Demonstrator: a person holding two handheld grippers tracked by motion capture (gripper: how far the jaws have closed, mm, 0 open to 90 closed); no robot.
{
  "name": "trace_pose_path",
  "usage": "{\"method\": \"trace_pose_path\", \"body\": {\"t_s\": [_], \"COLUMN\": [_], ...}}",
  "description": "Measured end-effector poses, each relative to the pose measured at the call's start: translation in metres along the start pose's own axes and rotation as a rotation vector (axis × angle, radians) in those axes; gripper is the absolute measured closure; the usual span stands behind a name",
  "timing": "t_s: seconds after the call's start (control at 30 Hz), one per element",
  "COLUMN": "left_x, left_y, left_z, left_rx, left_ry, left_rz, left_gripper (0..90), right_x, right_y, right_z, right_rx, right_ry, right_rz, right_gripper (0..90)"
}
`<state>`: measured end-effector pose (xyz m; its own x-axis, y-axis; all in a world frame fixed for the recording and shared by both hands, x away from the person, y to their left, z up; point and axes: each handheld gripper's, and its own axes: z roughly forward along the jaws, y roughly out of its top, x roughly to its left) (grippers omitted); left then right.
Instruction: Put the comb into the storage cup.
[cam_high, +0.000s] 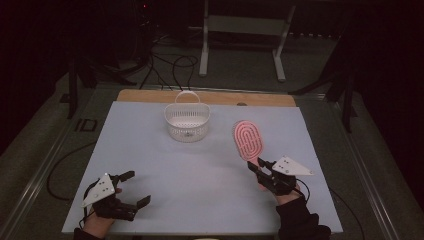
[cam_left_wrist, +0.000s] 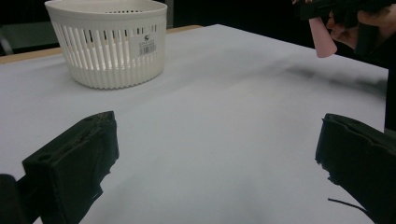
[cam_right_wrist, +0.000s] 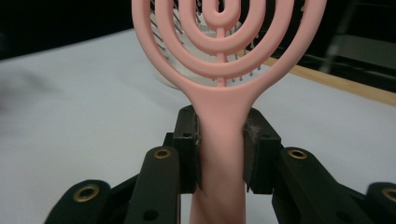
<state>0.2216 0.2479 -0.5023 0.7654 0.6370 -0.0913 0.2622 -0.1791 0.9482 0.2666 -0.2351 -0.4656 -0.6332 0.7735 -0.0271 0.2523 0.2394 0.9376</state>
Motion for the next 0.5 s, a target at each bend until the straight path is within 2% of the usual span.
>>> {"method": "trace_pose_path", "body": {"t_s": [0.03, 0.07, 0.33, 0.37, 0.5], "left_x": [-0.0001, -0.0002, -0.0019, -0.0020, -0.0031], "left_y": [0.0000, 0.0001, 0.0017, 0.0028, 0.0060], "left_z": [0.0003, 0.0006, 0.0039, 0.0050, 0.0064], "left_rx": [0.004, 0.007, 0.025, 0.029, 0.037], "left_ry": [0.003, 0.004, 0.008, 0.002, -0.002], "left_rz": [0.000, -0.002, -0.010, -0.030, -0.031], "left_gripper": [0.1, 0.1, 0.1, 0.1, 0.1], "right_x": [0.0016, 0.0019, 0.0011, 0.0013, 0.0010], "right_y": [-0.0008, -0.0044, -0.0076, -0.0077, -0.0057], "right_z": [-0.0001, 0.0016, 0.0033, 0.0031, 0.0007], "right_rx": [0.002, 0.007, 0.016, 0.010, -0.006], "right_ry": [-0.031, -0.058, -0.087, -0.093, -0.086], "right_rz": [-0.016, 0.000, 0.025, 0.021, 0.037], "right_gripper": [70.6, 70.6, 70.6, 70.6, 70.6]}}
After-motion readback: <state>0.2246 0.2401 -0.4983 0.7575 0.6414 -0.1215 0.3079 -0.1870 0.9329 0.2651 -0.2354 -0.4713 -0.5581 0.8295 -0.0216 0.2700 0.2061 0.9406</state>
